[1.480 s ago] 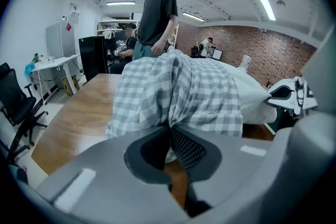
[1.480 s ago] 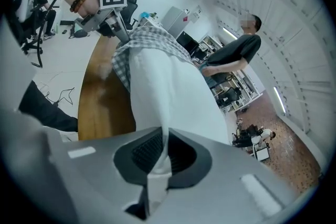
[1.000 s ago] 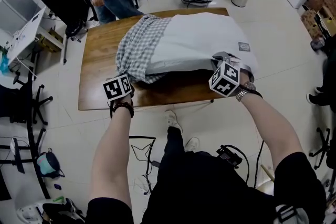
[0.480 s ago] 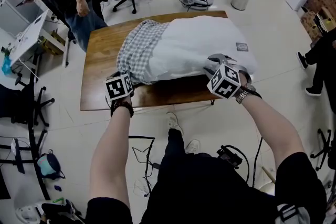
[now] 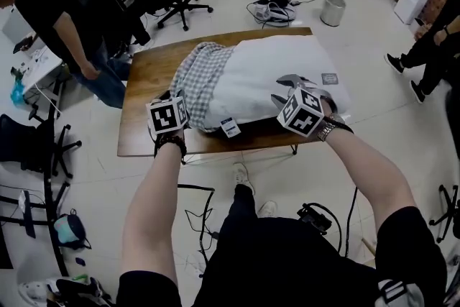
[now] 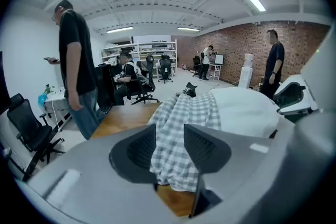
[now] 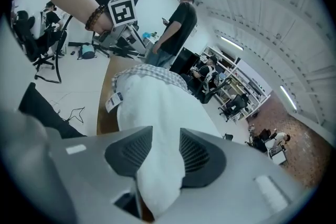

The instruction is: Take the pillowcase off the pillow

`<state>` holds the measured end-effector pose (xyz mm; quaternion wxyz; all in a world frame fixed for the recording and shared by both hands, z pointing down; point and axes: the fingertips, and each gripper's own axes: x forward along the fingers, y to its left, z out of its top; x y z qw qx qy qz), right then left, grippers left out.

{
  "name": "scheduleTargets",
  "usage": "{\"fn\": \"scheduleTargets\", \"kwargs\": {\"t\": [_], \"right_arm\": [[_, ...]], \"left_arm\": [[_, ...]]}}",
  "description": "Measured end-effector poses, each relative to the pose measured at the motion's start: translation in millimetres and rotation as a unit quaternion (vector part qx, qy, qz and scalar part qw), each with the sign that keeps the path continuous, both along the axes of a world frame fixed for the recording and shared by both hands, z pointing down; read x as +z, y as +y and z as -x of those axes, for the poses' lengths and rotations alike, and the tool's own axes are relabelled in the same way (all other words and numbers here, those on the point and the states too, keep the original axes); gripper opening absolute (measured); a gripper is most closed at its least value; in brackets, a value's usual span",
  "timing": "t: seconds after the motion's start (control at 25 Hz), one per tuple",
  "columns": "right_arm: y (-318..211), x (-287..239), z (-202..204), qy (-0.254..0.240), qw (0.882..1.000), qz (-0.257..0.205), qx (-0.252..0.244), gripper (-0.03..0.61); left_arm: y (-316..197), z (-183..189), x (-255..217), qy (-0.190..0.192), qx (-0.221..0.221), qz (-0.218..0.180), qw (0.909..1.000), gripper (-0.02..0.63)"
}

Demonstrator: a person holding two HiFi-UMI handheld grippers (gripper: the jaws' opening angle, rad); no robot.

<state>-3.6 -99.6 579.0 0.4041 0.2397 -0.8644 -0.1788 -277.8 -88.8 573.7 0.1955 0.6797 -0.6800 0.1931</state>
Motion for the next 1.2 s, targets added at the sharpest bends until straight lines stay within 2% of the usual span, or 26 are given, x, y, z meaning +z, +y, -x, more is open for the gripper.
{"fn": "scheduleTargets", "kwargs": {"t": [0.16,0.36,0.56,0.84,1.2], "right_arm": [[3.1,-7.9,2.8,-0.003,1.0,-0.007,-0.003,0.161],[-29.0,-53.2,20.2,0.0,1.0,0.008,-0.006,0.161],[-41.6,-45.6,13.7,-0.006,1.0,0.012,-0.01,0.166],[-74.2,-48.6,29.6,-0.009,0.999,0.035,-0.012,0.196],[-147.4,-64.8,65.7,-0.005,0.996,0.085,-0.006,0.23]], "left_arm": [[1.5,-15.9,-10.5,-0.01,0.025,-0.009,0.9996,0.167],[-35.3,-18.5,-51.3,-0.012,0.059,0.008,0.9981,0.183],[-51.1,-44.1,-49.1,-0.027,0.091,0.005,0.9954,0.193],[-95.3,-63.7,-54.7,-0.033,0.153,0.015,0.9875,0.218],[-180.5,-57.4,-69.2,-0.049,0.218,0.061,0.9729,0.25]]}}
